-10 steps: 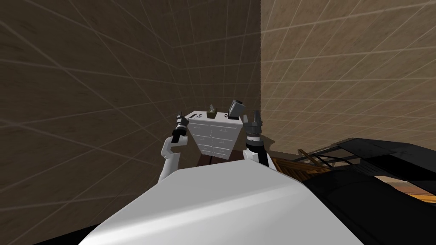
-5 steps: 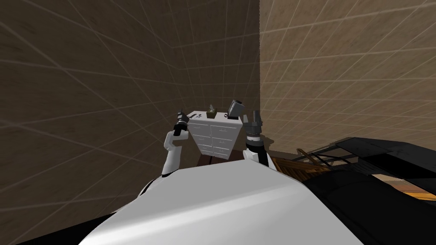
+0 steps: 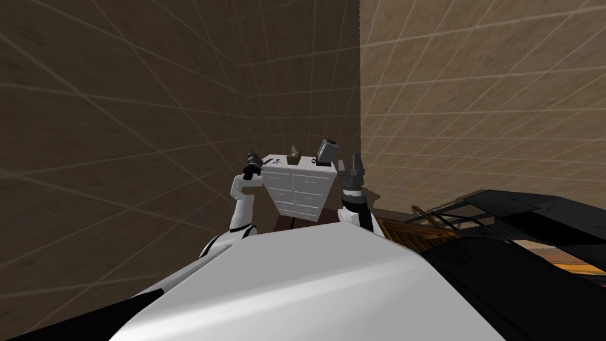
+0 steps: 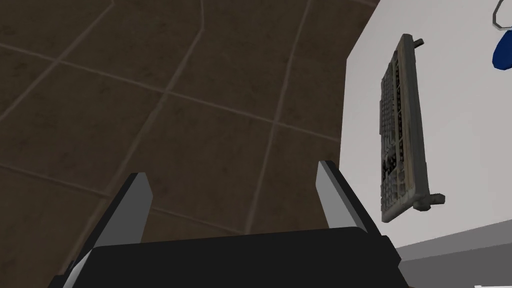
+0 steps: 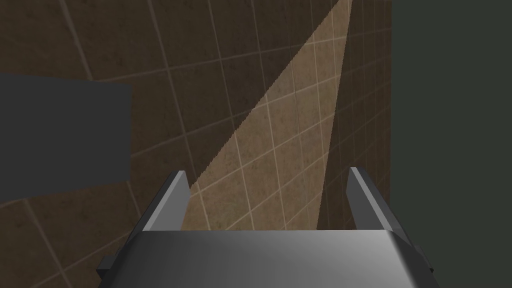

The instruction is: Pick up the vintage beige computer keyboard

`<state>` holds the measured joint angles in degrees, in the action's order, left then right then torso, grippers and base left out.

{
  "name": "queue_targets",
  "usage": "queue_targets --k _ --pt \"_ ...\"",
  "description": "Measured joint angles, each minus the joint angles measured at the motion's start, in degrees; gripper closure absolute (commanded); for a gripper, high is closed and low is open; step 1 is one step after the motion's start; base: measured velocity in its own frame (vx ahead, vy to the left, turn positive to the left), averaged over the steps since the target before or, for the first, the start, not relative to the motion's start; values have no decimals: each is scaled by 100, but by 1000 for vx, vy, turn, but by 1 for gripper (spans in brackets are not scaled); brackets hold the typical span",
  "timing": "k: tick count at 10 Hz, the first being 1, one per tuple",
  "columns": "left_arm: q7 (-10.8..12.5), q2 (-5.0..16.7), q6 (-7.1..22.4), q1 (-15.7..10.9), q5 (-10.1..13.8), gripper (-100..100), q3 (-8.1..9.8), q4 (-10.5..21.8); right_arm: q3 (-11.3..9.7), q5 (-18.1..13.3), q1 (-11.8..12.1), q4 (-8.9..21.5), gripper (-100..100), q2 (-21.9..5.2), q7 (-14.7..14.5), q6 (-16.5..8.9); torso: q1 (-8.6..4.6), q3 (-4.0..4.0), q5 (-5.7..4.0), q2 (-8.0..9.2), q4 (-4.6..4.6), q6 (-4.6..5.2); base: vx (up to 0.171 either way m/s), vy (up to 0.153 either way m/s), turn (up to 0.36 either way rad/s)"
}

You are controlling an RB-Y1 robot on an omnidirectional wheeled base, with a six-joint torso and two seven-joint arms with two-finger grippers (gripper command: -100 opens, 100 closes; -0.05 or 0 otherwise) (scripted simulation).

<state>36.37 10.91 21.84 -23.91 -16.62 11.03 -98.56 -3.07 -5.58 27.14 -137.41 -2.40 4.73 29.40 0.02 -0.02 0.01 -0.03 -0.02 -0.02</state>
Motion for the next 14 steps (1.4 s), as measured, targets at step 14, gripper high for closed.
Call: queue_targets --k 14 --pt "1187 65 2140 -2242 -238 -100 466 1703 0 0 0 0 0 0 0 0 4 -1 1 -1 -1 -2 9 17 -15"
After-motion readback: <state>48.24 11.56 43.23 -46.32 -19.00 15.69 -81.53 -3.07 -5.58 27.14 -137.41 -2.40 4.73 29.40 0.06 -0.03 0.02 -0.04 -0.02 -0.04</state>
